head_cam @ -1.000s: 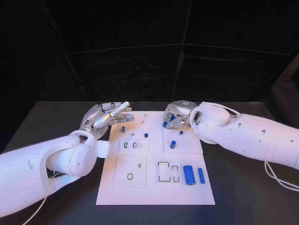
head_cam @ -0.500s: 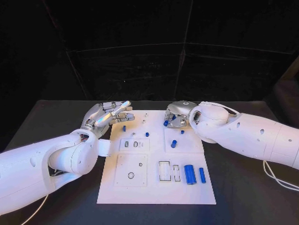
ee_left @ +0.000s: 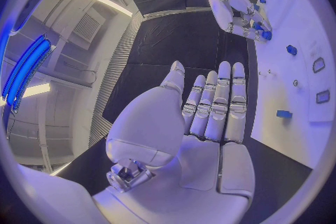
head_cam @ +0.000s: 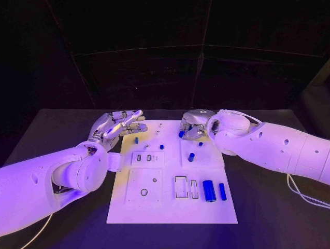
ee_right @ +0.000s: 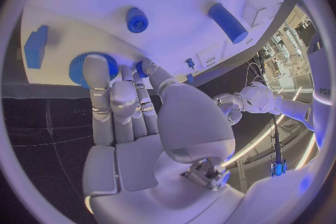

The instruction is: Assemble the parts on the task board

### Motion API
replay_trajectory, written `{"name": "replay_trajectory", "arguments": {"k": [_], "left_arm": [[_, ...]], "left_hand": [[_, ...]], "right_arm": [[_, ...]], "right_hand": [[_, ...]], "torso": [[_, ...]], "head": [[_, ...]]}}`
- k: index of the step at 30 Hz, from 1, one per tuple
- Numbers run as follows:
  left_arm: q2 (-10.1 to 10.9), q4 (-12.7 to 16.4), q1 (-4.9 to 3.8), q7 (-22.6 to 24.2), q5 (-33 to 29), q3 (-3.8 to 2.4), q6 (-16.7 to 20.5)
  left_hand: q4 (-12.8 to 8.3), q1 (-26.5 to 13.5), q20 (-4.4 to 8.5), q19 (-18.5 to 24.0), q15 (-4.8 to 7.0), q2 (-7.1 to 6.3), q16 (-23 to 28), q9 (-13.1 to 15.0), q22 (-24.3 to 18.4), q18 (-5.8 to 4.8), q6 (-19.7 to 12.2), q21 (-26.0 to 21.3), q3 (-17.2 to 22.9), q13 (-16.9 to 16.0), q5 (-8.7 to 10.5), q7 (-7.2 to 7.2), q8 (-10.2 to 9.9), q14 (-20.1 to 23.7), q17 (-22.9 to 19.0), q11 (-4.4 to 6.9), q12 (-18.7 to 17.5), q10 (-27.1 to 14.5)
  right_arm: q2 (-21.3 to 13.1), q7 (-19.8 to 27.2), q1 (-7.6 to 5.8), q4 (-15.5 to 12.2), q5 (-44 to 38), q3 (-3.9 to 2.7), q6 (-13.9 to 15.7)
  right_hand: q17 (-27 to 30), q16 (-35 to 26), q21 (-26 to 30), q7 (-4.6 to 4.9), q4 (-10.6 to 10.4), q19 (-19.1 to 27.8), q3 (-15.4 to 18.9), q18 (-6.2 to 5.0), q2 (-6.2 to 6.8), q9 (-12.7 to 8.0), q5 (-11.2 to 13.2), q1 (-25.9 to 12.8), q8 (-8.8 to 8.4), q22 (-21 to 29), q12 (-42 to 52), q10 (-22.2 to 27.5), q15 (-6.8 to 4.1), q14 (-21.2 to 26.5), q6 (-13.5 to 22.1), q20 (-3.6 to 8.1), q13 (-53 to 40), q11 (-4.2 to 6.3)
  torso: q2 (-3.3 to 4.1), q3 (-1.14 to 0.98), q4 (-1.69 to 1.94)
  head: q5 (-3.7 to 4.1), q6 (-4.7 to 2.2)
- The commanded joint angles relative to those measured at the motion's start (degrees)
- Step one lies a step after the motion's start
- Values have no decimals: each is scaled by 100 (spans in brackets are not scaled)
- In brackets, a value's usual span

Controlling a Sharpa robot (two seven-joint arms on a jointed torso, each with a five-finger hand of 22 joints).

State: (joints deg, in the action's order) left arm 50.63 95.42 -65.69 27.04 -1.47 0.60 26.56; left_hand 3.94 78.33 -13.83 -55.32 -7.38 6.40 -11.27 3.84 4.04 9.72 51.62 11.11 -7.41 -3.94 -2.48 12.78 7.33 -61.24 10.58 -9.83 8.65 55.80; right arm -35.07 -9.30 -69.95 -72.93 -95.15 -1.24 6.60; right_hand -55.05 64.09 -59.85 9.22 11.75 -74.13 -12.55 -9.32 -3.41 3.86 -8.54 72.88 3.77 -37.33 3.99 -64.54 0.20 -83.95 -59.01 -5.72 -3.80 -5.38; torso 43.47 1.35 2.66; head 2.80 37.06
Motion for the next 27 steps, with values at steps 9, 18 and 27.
{"name": "replay_trajectory", "arguments": {"k": [9, 18, 27], "left_arm": [[-2, 3, -11, -7, 37, -7, -22], [20, 2, -16, -20, 37, -7, -20], [12, -17, -19, -30, 37, -7, -25]], "left_hand": [[-71, 22, 4, -50, -12, -15, 36, -13, -9, 75, 4, -56, 4, 11, -29, 40, -70, -28, 17, -50, -66, -48], [-80, 22, 3, -54, -16, -15, 44, -13, -11, 73, -5, -64, 8, 12, -29, 46, -80, -23, 20, -56, -75, -58], [-86, 23, 2, -55, -18, -15, 48, -14, -12, 73, -10, -69, 10, 13, -30, 50, -85, -20, 22, -58, -80, -64]], "right_arm": [[-19, 103, 5, -55, 485, 9, 688], [-16, 27, 4, -150, 656, 8, 1261], [277, -109, -20, 128, 494, 6, 1508]], "right_hand": [[-337, 364, -469, -126, -173, -192, -292, 145, 14, 56, -63, -57, 126, -612, 118, -386, -96, -205, -367, 48, -24, 117], [-390, 439, -573, -153, -256, -207, -387, 161, 55, 69, -91, -77, 143, -732, 105, -486, -127, -195, -462, 81, -23, 149], [-402, 460, -596, -146, -279, -205, -415, 164, 87, 66, -92, -83, 132, -755, 85, -490, -128, -192, -463, 87, -18, 147]], "torso": [[-3, 5, 12], [5, 3, 12], [8, 3, 20]], "head": [[9, -32], [-4, -71], [-14, -73]]}}
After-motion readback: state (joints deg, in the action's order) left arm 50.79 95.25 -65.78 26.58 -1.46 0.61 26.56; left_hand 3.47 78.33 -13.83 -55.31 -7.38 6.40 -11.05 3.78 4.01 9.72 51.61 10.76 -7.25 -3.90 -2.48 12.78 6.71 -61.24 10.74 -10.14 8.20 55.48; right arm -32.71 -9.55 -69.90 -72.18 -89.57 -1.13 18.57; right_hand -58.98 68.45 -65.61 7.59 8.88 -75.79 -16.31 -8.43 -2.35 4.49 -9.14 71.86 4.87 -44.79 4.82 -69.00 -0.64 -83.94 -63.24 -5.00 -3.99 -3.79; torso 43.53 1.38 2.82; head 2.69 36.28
